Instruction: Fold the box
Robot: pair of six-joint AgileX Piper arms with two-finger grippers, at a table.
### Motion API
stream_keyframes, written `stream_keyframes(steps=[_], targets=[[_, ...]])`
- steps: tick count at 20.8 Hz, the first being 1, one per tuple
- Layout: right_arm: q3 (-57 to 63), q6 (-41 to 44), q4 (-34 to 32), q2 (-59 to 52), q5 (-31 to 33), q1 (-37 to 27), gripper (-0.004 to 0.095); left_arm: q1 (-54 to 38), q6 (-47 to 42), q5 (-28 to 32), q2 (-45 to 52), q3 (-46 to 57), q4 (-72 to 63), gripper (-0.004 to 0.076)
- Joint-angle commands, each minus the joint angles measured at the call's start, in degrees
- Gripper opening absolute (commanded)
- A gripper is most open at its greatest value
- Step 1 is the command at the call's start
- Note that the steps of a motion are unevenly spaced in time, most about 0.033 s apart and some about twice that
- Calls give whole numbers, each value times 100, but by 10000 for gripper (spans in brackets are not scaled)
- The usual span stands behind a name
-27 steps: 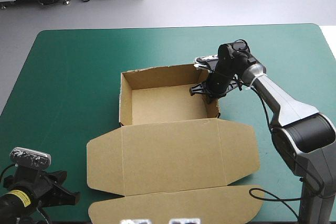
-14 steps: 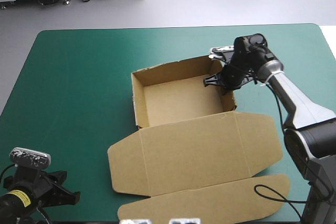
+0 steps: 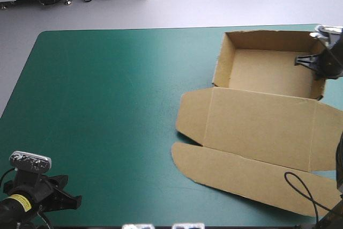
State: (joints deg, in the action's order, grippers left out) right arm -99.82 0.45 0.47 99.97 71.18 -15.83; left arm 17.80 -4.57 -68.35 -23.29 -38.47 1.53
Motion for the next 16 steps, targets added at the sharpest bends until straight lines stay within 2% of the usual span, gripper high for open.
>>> stream_keyframes(steps=[1,6,11,15,16], targets=[[-153,-45,36,-322,33,-668,-18,33,-59,226,-51,-151,-27,-9],[-141,-45,55,-25,33,-1499,-18,33,-59,226,-51,-151,-27,-9],[-141,-350,-47,374,33,-1558,13,33,-88,160,-51,-151,-27,-9],[-141,-306,-462,413,33,-1558,309,33,-166,-20,-51,-151,-27,-9],[-141,-306,-438,413,33,-1558,338,33,-166,-30,-51,-151,-27,-9]])
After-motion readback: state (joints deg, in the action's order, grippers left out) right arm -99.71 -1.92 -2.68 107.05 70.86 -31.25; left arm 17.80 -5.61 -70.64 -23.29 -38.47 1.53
